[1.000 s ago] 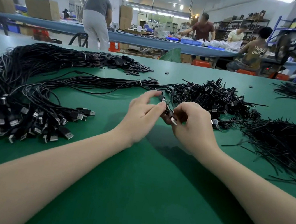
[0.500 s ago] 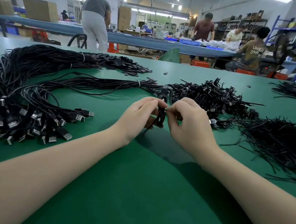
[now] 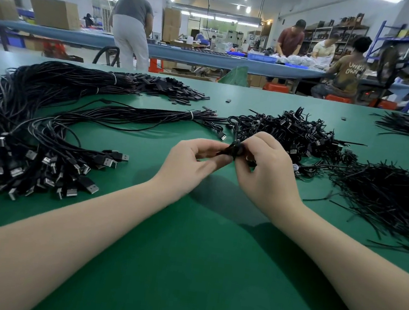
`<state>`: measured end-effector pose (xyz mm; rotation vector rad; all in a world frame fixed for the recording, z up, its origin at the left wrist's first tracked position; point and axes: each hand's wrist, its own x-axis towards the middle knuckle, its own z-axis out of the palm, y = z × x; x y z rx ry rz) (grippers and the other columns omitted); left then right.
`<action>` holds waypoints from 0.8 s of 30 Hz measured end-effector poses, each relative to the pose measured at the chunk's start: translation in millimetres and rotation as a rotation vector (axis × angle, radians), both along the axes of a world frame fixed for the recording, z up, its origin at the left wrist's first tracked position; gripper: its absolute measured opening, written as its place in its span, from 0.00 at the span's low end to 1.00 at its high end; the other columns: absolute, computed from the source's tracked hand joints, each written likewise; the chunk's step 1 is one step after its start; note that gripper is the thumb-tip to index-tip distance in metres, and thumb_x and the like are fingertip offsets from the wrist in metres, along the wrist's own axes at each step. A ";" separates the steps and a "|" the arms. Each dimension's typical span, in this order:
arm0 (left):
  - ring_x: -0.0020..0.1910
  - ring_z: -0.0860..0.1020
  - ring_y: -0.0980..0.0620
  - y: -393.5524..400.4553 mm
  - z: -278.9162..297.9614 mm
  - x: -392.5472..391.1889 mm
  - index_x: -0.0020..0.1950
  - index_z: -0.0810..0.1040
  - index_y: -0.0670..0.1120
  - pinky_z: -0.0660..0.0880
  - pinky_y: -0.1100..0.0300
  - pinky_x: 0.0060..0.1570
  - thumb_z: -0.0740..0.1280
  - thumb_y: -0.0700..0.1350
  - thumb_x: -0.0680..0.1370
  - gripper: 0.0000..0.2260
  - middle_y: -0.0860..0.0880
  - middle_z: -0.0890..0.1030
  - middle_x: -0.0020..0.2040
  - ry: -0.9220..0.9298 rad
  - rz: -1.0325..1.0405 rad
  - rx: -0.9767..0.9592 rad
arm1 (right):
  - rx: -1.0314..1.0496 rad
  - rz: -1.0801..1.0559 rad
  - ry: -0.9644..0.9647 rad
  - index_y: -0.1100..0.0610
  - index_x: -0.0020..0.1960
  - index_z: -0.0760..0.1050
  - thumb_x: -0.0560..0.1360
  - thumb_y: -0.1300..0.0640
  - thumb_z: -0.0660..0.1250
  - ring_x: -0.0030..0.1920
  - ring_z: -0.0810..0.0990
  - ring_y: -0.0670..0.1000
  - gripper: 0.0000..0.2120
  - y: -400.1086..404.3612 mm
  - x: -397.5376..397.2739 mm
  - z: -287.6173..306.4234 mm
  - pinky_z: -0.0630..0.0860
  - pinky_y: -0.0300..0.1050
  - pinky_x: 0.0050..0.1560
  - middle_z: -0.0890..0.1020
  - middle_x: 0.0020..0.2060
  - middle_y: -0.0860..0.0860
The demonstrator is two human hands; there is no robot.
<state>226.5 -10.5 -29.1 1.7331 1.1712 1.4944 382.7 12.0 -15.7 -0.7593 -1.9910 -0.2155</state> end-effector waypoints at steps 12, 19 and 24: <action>0.26 0.79 0.54 0.4 9.7 -5.4 0.50 0.80 0.53 0.70 0.69 0.24 0.61 0.41 0.80 0.10 0.50 0.81 0.30 -0.387 -0.175 -0.353 | 0.076 -0.037 -0.107 0.65 0.38 0.76 0.71 0.69 0.68 0.34 0.74 0.59 0.04 -2.9 -6.6 -5.6 0.71 0.49 0.35 0.76 0.33 0.58; 0.39 0.82 0.57 1.9 6.2 -7.3 0.57 0.80 0.54 0.72 0.70 0.31 0.62 0.37 0.78 0.15 0.51 0.85 0.42 -0.300 -0.227 -0.367 | -0.020 -0.022 -0.055 0.66 0.41 0.77 0.71 0.69 0.67 0.35 0.76 0.61 0.01 4.0 0.8 -8.0 0.73 0.54 0.35 0.77 0.36 0.59; 0.33 0.75 0.60 7.7 -4.0 -7.1 0.54 0.82 0.53 0.72 0.71 0.36 0.70 0.39 0.76 0.11 0.57 0.80 0.36 -0.202 -0.135 -0.186 | -0.049 -0.015 -0.020 0.65 0.41 0.77 0.71 0.69 0.67 0.35 0.76 0.60 0.01 4.5 0.6 -9.1 0.73 0.52 0.35 0.77 0.36 0.58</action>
